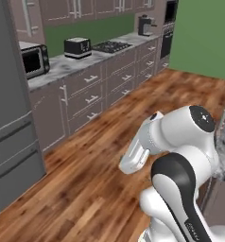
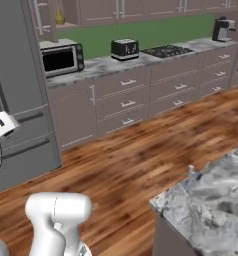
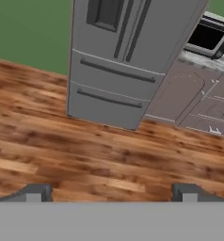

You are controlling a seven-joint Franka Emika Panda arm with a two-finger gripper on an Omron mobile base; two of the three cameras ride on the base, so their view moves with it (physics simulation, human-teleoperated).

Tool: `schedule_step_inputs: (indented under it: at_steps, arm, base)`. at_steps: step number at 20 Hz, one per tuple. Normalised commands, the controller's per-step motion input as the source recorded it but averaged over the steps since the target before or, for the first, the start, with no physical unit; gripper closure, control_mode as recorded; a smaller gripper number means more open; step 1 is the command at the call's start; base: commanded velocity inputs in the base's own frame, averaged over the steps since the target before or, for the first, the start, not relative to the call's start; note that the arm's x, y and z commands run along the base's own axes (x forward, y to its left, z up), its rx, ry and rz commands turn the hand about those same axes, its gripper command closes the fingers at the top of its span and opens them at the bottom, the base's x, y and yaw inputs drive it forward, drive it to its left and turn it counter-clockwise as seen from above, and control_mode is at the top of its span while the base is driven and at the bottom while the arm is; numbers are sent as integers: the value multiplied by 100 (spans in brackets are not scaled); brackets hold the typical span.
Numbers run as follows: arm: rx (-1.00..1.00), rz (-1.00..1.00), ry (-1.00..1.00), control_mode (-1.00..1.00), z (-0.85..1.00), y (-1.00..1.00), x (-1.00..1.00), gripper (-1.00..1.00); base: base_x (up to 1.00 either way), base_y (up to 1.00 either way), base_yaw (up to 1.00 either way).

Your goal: Move the mustard and oil and vinegar bottle from the cabinet to the dining counter.

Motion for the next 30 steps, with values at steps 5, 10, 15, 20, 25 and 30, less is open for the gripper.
schedule_step_inputs:
  at_steps: [5,10,15,20,25,30]
  arm:
    - [0,0,0,100,0,0,0,-100]
    - [0,0,0,100,0,0,0,-100]
    - [0,0,0,100,0,0,0,-100]
    - [0,0,0,100,0,0,0,-100]
    - [0,0,0,100,0,0,0,-100]
    - [0,0,0,100,0,0,0,-100]
  base:
    - [70,66,0]
    - [83,42,0]
    - [82,5,0]
    - [63,-6,-17]
    - [64,-2,-21]
    - [71,0,-15]
